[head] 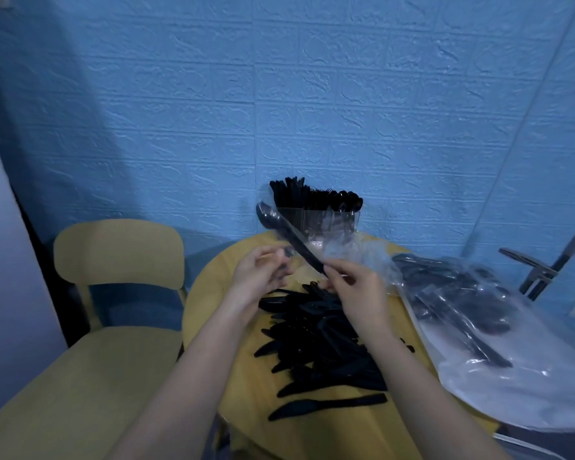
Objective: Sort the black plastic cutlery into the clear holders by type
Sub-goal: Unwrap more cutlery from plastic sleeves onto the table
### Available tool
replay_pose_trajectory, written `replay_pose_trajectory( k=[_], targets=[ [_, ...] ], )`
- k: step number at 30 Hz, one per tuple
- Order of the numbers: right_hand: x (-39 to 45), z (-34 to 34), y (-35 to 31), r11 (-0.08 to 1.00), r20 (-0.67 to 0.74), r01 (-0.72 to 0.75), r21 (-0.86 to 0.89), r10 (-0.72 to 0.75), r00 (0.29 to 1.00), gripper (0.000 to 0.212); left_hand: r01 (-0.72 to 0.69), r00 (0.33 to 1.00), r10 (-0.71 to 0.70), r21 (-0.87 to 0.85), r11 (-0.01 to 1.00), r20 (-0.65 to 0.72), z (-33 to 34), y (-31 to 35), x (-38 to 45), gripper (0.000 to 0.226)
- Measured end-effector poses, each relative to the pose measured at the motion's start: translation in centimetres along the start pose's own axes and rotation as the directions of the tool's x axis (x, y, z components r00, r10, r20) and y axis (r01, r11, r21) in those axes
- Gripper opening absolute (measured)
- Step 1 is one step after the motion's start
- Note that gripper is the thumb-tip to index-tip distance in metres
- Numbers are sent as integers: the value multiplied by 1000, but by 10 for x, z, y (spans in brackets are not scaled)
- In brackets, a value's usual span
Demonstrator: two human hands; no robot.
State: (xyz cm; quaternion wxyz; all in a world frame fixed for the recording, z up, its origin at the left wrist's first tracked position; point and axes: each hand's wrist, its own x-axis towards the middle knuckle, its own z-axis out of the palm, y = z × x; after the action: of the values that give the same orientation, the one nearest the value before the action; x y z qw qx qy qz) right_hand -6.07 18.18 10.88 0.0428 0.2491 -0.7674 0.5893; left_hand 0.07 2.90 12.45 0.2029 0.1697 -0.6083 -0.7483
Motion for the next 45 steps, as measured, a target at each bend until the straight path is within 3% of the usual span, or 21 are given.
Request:
replay_pose_trajectory(
  k=[4, 6, 10, 12, 17, 20, 28, 31, 37, 41, 43, 45],
  targets=[
    [-16, -23, 7, 992, -63, 63, -110, -70, 996, 19, 151, 988, -154, -365, 919, 21, -23, 8, -17, 53],
    [-22, -31, 10, 980, -66, 130, -154, -141, 988, 20, 204, 979, -190, -326, 923, 75, -32, 7, -24, 63],
    [-33, -38, 12, 960, -4, 177, -215, -182, 983, 25, 174, 983, -159, -188, 967, 95, -33, 2, -35, 28],
    [-39, -39, 11, 960, 10, 189, -209, -191, 982, 25, 169, 985, -160, -214, 962, 60, -34, -1, -37, 27],
    [-47, -31, 12, 989, -74, 109, -97, -117, 990, 20, 178, 984, -180, -268, 947, 17, -35, -10, -41, 26],
    [-47, -25, 10, 994, -125, -13, 110, 27, 992, 16, 142, 988, -151, -259, 955, -14, -34, -14, -41, 30],
    [-43, -14, 17, 813, -148, -227, 536, 356, 923, 22, 71, 993, -84, -154, 986, -80, -34, -20, -42, 20],
    [-40, -16, 16, 773, -154, -248, 584, 405, 901, 25, 63, 994, -77, -160, 985, -82, -34, -23, -41, 14],
    [-38, -18, 13, 671, -232, -191, 716, 487, 842, 11, 82, 990, -100, -179, 980, -95, -32, -27, -38, 16],
    [-37, -20, 16, 591, -192, -233, 773, 568, 800, 10, 71, 988, -99, -221, 973, -121, -34, -30, -36, 20],
    [-38, -20, 17, 657, -256, -215, 722, 542, 800, 9, 65, 987, -94, -215, 974, -130, -34, -32, -36, 17],
    [-41, -21, 16, 874, -419, -91, 477, 317, 850, 10, 59, 987, -88, -202, 978, -137, -35, -33, -37, 14]
  ],
)
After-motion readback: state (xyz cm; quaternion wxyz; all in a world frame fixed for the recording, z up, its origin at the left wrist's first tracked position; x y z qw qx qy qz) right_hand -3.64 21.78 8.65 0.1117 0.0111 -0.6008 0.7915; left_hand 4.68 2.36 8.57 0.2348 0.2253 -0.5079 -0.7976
